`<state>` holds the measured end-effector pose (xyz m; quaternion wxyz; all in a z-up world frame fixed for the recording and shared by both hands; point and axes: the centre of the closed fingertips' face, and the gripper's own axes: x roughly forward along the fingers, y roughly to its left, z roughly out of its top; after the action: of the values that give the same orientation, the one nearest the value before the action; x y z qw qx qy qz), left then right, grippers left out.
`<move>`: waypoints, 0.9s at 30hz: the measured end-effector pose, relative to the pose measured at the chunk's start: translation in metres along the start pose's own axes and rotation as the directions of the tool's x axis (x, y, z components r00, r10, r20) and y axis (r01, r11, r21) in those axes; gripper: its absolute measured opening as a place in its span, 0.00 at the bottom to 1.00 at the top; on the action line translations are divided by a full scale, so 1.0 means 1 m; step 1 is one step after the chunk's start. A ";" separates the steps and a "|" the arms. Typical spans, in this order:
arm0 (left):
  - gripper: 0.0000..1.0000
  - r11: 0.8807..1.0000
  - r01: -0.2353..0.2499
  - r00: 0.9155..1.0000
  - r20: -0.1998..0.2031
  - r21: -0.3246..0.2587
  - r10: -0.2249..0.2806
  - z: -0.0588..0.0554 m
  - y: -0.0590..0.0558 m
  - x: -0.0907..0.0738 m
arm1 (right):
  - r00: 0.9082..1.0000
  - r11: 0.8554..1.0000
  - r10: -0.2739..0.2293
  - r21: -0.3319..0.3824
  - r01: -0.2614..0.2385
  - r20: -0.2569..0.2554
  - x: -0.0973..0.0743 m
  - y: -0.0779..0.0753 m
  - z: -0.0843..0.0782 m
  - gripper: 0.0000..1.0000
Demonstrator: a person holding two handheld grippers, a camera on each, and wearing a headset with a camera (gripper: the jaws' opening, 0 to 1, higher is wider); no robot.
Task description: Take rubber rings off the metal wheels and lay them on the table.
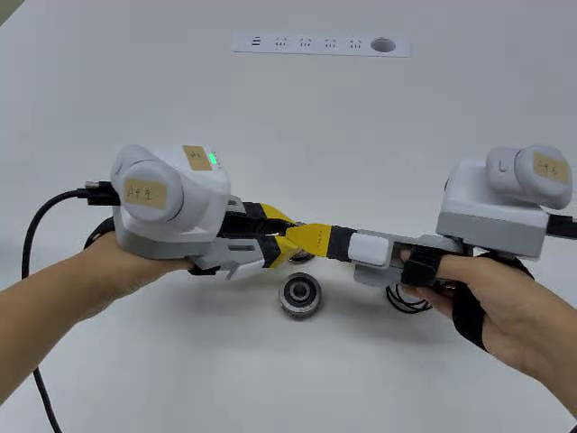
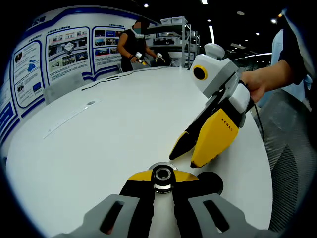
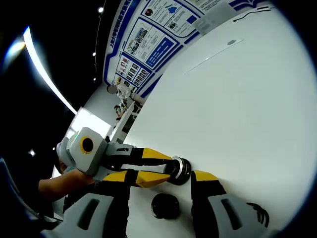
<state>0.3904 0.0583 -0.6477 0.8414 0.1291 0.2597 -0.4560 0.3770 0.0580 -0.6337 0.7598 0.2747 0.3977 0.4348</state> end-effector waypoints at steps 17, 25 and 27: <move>0.13 0.999 0.020 1.000 0.002 0.036 -0.020 -0.004 0.000 -0.001 | 1.000 1.000 -0.003 0.027 0.004 -0.030 0.010 -0.001 -0.003 0.55; 0.13 0.999 0.023 1.000 0.002 0.039 -0.023 -0.004 -0.002 -0.001 | 0.999 0.999 0.003 0.048 -0.001 -0.043 0.007 -0.001 -0.007 0.54; 0.13 0.999 0.023 1.000 0.003 0.038 -0.023 -0.003 -0.003 -0.002 | 0.999 0.999 0.010 0.052 -0.007 -0.051 0.005 0.000 -0.009 0.53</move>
<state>0.3865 0.0596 -0.6496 0.8340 0.1413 0.2510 -0.4706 0.3709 0.0628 -0.6407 0.7401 0.2849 0.4270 0.4344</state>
